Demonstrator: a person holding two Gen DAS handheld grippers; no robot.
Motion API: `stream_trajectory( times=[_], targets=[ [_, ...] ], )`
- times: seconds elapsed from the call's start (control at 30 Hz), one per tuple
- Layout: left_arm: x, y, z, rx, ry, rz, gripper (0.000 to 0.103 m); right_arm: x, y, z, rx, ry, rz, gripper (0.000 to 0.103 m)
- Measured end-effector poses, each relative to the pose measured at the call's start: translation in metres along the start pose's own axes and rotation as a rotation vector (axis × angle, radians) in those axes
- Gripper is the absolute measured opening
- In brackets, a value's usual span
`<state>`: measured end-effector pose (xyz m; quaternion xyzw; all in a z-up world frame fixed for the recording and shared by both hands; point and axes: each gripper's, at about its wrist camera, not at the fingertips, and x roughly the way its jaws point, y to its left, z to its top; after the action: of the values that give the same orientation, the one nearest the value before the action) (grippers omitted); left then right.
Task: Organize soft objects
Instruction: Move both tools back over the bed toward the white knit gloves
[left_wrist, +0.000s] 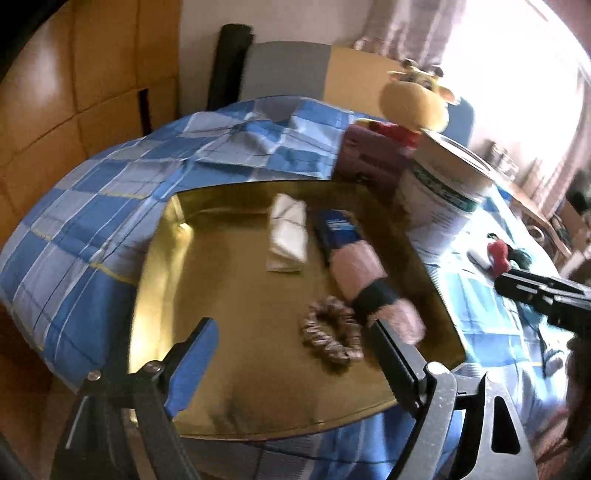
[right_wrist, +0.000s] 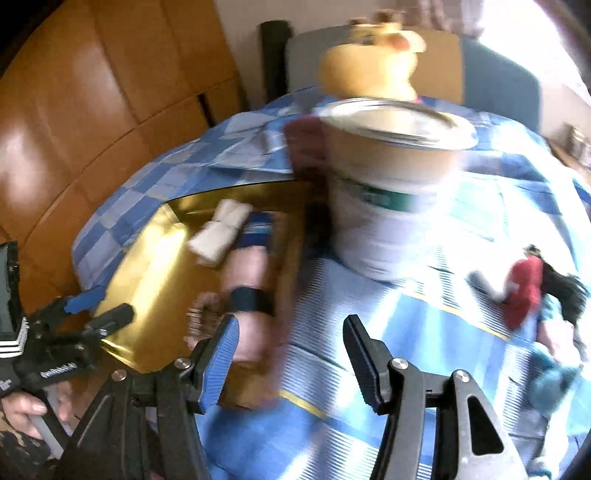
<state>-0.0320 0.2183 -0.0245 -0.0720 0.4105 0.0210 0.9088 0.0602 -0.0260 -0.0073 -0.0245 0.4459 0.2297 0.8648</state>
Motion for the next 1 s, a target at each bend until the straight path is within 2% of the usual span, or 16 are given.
stream_trajectory(
  times=[0.4, 0.7, 0.77, 0.8, 0.83, 0.93, 1.0],
  targets=[
    [-0.001, -0.066, 0.006, 0.152, 0.000, -0.085, 0.087, -0.070, -0.136, -0.036, 0.278, -0.091, -0.267, 0.059],
    [-0.001, -0.115, 0.008, 0.265, -0.003, -0.120, 0.087, -0.107, -0.237, -0.081, 0.590, -0.215, -0.454, 0.059],
    [0.001, -0.125, 0.007, 0.283, 0.002, -0.126, 0.087, -0.107, -0.254, -0.097, 0.689, -0.220, -0.469, 0.060],
    [0.003, -0.132, 0.006, 0.294, 0.007, -0.131, 0.087, -0.107, -0.260, -0.100, 0.738, -0.213, -0.449, 0.060],
    [0.005, -0.137, 0.005, 0.301, 0.013, -0.136, 0.087, -0.111, -0.270, -0.107, 0.807, -0.244, -0.403, 0.060],
    [0.011, -0.156, 0.001, 0.327, 0.040, -0.161, 0.087, -0.120, -0.282, -0.117, 0.887, -0.288, -0.399, 0.060],
    [0.014, -0.170, -0.002, 0.352, 0.058, -0.192, 0.087, -0.125, -0.287, -0.125, 0.946, -0.311, -0.366, 0.060]
  ],
)
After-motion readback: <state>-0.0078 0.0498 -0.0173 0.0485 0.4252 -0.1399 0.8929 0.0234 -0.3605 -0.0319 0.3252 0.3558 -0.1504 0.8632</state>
